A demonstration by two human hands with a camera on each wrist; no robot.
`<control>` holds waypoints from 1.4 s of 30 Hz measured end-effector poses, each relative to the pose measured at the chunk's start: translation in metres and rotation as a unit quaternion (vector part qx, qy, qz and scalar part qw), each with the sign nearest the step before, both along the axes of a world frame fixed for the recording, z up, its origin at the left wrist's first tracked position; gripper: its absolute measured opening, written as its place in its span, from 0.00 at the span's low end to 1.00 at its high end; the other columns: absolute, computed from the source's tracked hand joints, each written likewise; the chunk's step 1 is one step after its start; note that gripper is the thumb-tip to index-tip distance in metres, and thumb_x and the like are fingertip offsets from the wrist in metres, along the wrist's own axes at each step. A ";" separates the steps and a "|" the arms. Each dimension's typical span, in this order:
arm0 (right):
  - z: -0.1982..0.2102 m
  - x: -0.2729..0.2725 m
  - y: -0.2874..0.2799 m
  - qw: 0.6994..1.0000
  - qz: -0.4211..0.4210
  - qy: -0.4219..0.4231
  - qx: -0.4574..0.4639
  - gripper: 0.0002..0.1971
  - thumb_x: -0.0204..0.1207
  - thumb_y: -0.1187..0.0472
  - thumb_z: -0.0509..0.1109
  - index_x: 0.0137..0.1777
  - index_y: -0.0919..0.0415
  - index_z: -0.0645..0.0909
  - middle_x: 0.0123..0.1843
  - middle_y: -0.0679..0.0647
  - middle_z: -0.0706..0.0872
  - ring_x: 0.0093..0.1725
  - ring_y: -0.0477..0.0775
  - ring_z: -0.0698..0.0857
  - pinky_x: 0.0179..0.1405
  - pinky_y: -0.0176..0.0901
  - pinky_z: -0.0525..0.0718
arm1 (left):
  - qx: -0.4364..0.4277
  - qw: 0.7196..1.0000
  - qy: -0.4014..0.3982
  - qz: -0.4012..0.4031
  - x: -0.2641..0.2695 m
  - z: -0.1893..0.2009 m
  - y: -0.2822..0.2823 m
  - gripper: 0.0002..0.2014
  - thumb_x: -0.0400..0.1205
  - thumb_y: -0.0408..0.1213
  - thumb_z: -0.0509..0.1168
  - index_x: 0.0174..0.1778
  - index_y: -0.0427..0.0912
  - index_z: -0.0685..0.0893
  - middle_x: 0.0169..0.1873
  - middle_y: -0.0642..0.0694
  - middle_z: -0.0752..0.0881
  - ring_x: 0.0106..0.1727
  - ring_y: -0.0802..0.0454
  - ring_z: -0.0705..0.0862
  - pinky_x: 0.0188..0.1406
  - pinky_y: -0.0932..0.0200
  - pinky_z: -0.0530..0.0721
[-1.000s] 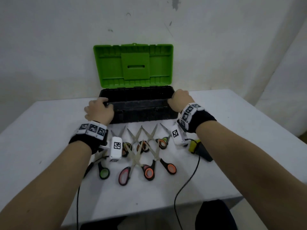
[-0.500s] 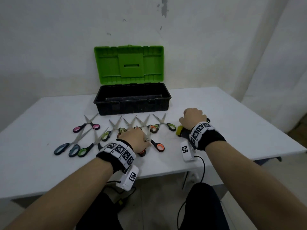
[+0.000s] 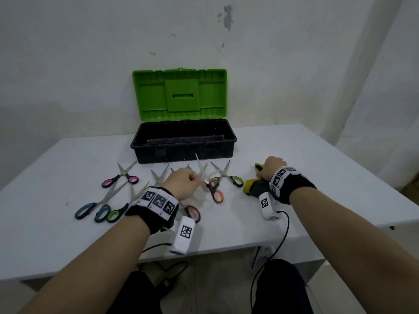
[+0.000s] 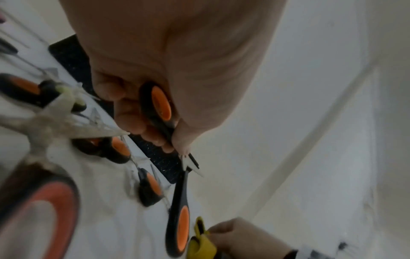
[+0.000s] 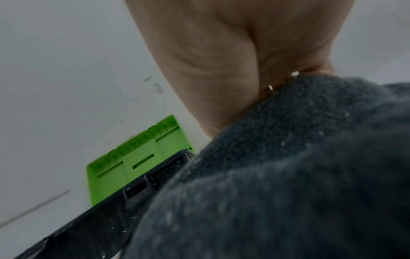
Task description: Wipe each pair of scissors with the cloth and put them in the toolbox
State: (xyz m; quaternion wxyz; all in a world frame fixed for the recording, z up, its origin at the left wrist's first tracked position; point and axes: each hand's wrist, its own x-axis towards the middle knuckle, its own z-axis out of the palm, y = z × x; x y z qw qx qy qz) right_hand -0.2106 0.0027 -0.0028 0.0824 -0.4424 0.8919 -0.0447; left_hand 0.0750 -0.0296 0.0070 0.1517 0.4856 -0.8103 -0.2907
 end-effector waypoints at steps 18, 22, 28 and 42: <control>0.025 0.047 0.009 0.917 0.156 -0.289 -0.227 0.12 0.87 0.49 0.56 0.61 0.55 0.73 0.38 0.56 0.80 0.33 0.53 0.78 0.29 0.41 0.74 | 0.086 0.955 0.281 0.023 -0.015 -0.012 -0.045 0.15 0.75 0.46 0.78 0.30 0.44 0.82 0.15 0.62 0.75 0.16 0.66 0.72 0.21 0.73 0.69; 0.031 0.055 0.010 0.872 0.144 -0.392 -0.254 0.12 0.86 0.58 0.56 0.62 0.52 0.79 0.45 0.60 0.84 0.37 0.55 0.79 0.33 0.48 0.78 | 0.082 0.961 0.262 0.040 -0.011 -0.013 -0.054 0.21 0.72 0.52 0.79 0.40 0.34 0.87 0.20 0.58 0.76 0.20 0.63 0.72 0.30 0.61 0.74; 0.040 0.050 0.014 0.893 0.230 -0.250 -0.296 0.06 0.79 0.63 0.69 0.50 0.50 0.83 0.43 0.46 0.86 0.38 0.38 0.81 0.38 0.32 0.77 | 0.071 0.960 0.269 0.030 -0.013 -0.007 -0.050 0.27 0.69 0.58 0.79 0.29 0.36 0.78 0.22 0.50 0.68 0.22 0.54 0.66 0.28 0.56 0.68; 0.051 0.065 0.040 0.857 0.257 -0.335 -0.296 0.13 0.78 0.66 0.67 0.56 0.55 0.69 0.45 0.55 0.81 0.34 0.46 0.78 0.34 0.43 0.79 | 0.047 0.962 0.269 0.022 -0.030 -0.010 -0.035 0.25 0.70 0.54 0.80 0.27 0.42 0.73 0.23 0.47 0.68 0.24 0.53 0.67 0.27 0.61 0.69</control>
